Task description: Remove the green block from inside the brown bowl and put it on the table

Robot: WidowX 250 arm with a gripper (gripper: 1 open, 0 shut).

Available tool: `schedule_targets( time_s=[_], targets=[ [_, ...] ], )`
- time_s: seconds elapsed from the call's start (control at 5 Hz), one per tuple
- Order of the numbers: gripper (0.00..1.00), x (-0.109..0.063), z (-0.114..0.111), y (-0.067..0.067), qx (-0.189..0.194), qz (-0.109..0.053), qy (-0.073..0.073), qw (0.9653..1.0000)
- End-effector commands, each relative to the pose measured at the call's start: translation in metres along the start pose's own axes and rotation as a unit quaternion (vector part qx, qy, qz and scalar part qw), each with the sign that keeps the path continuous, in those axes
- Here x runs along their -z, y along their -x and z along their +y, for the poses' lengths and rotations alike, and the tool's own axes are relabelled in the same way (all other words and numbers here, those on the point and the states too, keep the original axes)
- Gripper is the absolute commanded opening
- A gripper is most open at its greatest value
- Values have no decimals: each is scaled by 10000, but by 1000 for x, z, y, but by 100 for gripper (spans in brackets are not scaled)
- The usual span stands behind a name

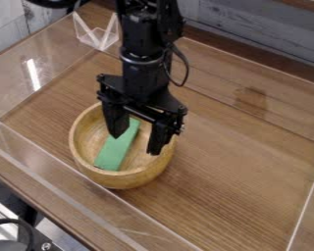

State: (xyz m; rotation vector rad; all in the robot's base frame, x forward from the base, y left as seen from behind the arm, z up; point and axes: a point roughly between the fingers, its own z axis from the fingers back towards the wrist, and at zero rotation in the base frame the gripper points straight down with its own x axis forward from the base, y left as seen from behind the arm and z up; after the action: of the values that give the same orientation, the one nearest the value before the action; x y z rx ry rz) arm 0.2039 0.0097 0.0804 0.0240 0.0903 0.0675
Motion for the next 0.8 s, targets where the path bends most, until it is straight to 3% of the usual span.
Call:
schedule_targets(
  time_s=[0.0, 0.6],
  targets=[
    [100, -4, 3, -2, -73, -289, 13, 9996],
    [100, 11, 8, 2, -97, -391, 6, 9992]
  ],
)
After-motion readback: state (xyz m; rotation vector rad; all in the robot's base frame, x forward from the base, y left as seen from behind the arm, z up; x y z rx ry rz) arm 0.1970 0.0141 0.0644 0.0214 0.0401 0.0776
